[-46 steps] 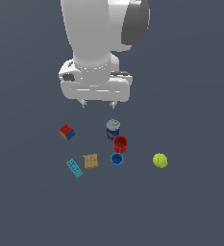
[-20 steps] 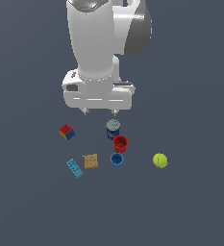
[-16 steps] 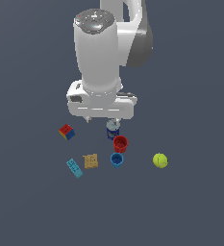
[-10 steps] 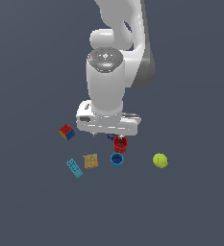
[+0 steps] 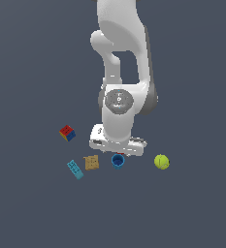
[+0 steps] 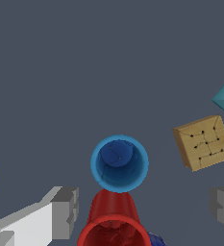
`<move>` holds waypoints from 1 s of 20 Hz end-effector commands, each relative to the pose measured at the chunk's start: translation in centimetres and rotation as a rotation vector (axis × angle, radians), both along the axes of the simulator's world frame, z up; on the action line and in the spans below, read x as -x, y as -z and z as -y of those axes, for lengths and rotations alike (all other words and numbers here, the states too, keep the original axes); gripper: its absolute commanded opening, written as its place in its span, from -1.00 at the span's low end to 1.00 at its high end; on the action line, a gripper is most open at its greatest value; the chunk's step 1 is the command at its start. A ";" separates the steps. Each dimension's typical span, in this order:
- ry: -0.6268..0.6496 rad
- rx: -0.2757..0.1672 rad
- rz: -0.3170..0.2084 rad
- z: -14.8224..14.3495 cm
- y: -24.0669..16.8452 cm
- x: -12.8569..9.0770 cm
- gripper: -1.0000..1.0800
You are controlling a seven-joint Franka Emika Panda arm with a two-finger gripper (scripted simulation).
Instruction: Pick up a designated object from a clutter of objects.
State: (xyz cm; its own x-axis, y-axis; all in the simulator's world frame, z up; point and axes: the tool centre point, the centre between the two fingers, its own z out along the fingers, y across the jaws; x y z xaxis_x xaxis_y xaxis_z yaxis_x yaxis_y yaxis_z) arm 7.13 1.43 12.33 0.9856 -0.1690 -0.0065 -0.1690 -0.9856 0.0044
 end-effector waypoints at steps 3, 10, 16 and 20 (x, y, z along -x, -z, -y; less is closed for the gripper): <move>0.017 -0.002 0.005 -0.7 2.2 -0.4 0.92; 0.022 -0.003 0.005 -1.0 3.2 -0.5 0.92; 0.023 -0.003 0.006 -1.0 4.6 -0.5 0.92; 0.024 -0.003 0.007 -1.0 6.7 -0.4 0.92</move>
